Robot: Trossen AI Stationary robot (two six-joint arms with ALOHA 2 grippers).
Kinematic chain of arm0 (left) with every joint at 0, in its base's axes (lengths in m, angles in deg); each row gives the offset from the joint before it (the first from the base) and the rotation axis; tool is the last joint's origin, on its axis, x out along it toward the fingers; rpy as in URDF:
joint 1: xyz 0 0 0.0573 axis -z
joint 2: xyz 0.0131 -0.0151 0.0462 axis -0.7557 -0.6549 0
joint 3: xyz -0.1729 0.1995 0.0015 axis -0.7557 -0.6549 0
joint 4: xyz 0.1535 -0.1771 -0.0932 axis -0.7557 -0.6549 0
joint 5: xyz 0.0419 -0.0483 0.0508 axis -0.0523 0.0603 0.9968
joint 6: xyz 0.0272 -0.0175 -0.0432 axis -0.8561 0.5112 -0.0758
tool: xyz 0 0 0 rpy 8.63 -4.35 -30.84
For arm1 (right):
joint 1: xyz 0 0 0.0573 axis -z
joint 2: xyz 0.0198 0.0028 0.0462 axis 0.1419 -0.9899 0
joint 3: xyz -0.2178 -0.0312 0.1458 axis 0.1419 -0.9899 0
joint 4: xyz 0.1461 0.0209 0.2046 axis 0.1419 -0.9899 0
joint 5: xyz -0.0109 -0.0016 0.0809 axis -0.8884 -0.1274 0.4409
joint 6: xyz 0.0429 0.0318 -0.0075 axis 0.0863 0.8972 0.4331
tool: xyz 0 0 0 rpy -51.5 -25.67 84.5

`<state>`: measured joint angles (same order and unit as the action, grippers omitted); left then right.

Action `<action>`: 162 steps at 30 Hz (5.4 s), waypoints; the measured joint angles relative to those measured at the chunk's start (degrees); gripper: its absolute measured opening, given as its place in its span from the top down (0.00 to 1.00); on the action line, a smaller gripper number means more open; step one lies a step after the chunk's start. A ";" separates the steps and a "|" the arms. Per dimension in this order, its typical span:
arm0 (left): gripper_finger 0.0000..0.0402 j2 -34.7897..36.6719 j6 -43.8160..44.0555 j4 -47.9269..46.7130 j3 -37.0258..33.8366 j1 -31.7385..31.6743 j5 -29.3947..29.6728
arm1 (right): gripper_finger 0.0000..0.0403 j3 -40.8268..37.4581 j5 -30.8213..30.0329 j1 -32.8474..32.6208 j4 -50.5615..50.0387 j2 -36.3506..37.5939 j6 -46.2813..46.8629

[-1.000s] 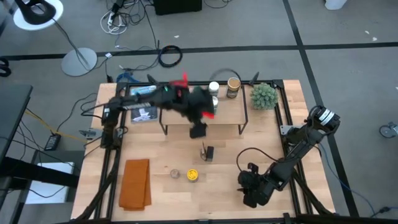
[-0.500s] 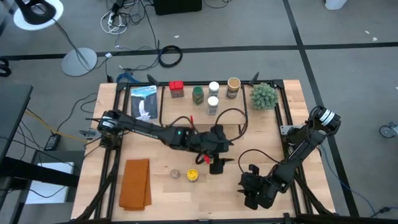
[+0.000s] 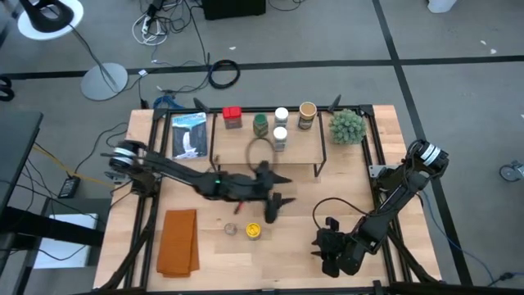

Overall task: Shelf spices
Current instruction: Put the green seasoning bottle on the shelf

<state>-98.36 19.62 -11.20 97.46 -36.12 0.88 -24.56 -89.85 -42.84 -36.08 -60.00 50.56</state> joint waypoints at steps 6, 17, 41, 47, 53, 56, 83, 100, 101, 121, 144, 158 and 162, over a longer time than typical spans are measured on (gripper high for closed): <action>0.27 14.83 -1.99 0.36 -14.05 -0.85 8.92 | 0.63 0.00 -3.19 0.25 -0.28 0.00 -0.02; 0.27 22.36 -5.97 -6.94 -20.17 -15.34 4.73 | 0.63 0.00 -4.73 1.95 -1.36 0.00 -0.34; 0.42 22.43 -10.36 -11.04 -20.06 -27.90 -5.08 | 0.63 0.00 -7.84 2.03 -5.14 -0.01 0.67; 0.62 22.43 -11.05 -11.04 -20.06 -28.06 -5.16 | 0.63 0.00 -7.96 2.05 -5.13 -0.02 0.75; 0.86 22.43 -11.06 -11.01 -20.05 -28.85 -5.20 | 0.63 0.00 -8.45 2.05 -5.15 -0.02 0.70; 0.97 22.43 -11.05 -10.86 -20.06 -29.05 -5.24 | 0.63 0.00 -9.03 2.05 -5.19 -0.02 0.60; 1.00 22.38 -31.70 -42.33 -3.27 -29.00 -10.30 | 0.63 0.00 -10.92 2.06 -6.70 -0.02 0.57; 1.00 9.61 -33.36 -54.18 9.91 -29.64 -6.64 | 0.63 0.00 -10.92 2.14 -8.03 -0.02 0.66; 1.00 9.38 -33.69 -54.14 10.38 -29.64 -6.62 | 0.63 0.00 -10.94 2.14 -8.09 -0.02 0.66; 1.00 8.29 -37.90 -47.43 10.83 -31.30 0.52 | 0.63 0.00 -10.89 2.14 -8.43 -0.02 0.79; 1.00 13.88 -32.69 -58.57 18.96 -25.85 4.18 | 0.63 0.00 -10.74 1.90 -5.90 -0.02 1.62; 1.00 10.12 -28.13 -57.70 16.50 -23.01 -4.03 | 0.63 -0.01 -10.74 1.90 -5.42 -0.02 1.19; 1.00 8.24 -28.15 -56.37 16.27 -23.01 -3.69 | 0.63 0.00 -10.72 1.90 -5.40 -0.02 1.16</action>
<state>-90.12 -8.52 -67.57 113.73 -59.13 -2.81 -24.56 -100.56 -40.94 -41.48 -60.02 51.72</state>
